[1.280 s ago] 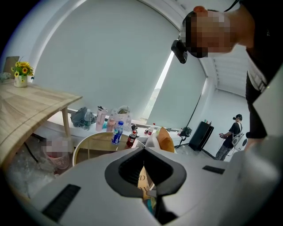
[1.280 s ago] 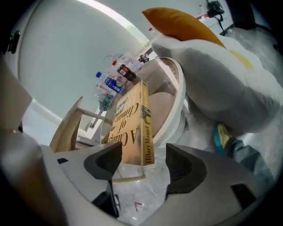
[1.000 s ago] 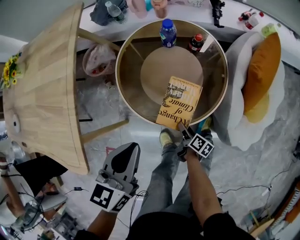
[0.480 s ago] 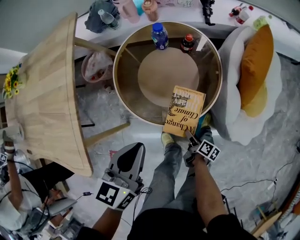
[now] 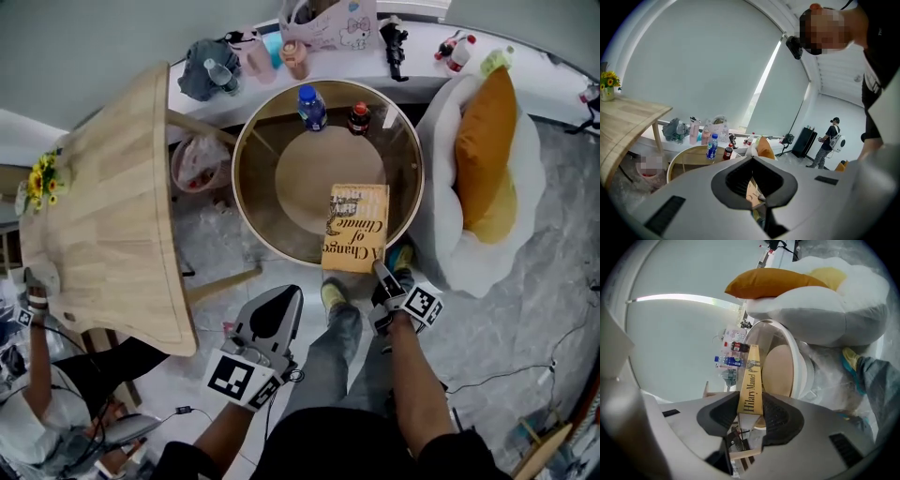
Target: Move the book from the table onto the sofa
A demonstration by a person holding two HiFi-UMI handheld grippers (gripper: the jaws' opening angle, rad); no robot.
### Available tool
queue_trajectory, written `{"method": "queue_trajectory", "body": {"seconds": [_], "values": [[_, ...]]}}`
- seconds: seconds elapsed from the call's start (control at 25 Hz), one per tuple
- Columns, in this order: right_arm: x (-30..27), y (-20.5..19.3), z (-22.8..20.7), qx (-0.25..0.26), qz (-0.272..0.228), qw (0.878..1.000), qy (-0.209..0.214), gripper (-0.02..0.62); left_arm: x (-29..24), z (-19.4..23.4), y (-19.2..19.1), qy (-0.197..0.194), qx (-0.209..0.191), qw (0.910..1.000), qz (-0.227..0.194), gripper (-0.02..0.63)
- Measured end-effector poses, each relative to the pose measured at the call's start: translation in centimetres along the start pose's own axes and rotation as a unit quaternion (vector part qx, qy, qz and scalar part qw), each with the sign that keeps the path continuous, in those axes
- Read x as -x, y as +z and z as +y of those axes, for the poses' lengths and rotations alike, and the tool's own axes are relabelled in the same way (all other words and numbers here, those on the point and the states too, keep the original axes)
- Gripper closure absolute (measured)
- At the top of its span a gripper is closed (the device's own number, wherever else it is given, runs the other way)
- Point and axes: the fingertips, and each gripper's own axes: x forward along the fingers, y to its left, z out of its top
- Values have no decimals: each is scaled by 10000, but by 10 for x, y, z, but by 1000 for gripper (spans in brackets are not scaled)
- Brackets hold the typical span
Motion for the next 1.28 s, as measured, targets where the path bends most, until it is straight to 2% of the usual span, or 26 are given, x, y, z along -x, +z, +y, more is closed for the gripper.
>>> {"method": "queue_trajectory", "body": {"seconds": [0.2,0.28,0.4,0.56,0.72,0.92,1.04,1.28], "values": [[2,12,32,609,217,9975,-279,440,6,-5,26,11,-140,9998,-161,592],[4,18,49,1034,242,9933,-457,440,11,-5,38,10,-187,9995,-242,592],[7,36,80,1456,255,9879,-467,440,20,-3,53,37,-228,9990,-393,592],[16,64,118,1339,51,9907,-240,440,22,-6,61,23,-320,9987,-392,592],[31,81,152,895,-273,9956,59,442,28,-7,75,22,-370,9982,-479,592],[68,101,202,424,-660,9962,381,442,39,-10,102,23,-430,9968,-678,592],[97,121,241,277,-998,9919,740,442,41,-15,122,-81,-524,9948,-874,592],[185,153,294,292,-1744,9787,1039,442,38,-46,135,-525,-777,9904,-1011,592]]}}
